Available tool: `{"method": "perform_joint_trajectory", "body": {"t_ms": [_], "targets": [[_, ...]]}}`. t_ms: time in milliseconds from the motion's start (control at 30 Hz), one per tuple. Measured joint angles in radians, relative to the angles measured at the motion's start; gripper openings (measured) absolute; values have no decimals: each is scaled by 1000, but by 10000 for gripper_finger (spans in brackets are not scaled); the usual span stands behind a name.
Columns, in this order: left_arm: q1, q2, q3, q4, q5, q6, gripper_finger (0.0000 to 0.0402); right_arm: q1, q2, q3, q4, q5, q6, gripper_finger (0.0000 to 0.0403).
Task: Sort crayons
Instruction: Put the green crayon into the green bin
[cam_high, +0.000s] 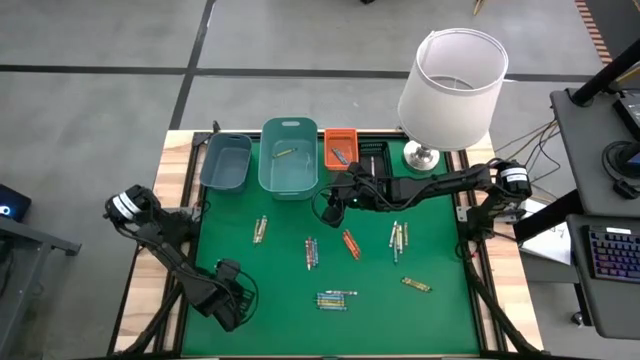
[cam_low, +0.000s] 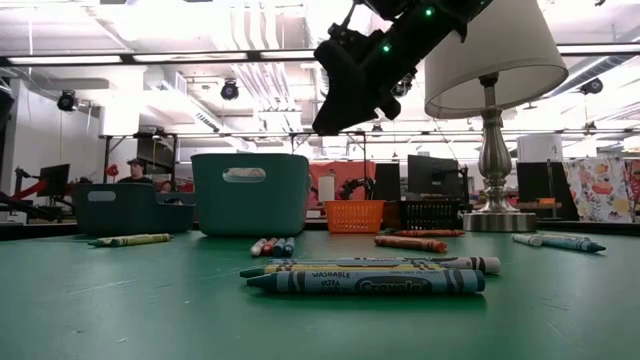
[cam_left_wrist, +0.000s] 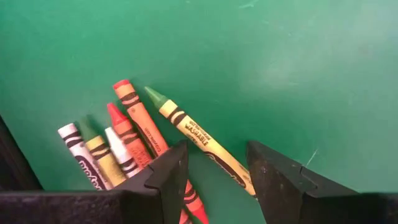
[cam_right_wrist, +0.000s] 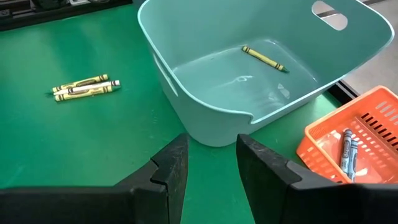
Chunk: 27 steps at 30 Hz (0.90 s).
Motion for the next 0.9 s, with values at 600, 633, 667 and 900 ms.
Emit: {"method": "perform_joint_trajectory", "body": {"t_ms": [600,633,667,900], "targets": [[0,30,16,10,-10,32,27,0,0,0,0,0,-1,128],[0,30,16,10,-10,32,16,0,0,0,0,0,-2,128],[0,30,16,10,-11,32,10,0,0,0,0,0,-3,128],[-3,9,49,-23,-92,106,2,0,0,0,-11,0,-19,128]]}}
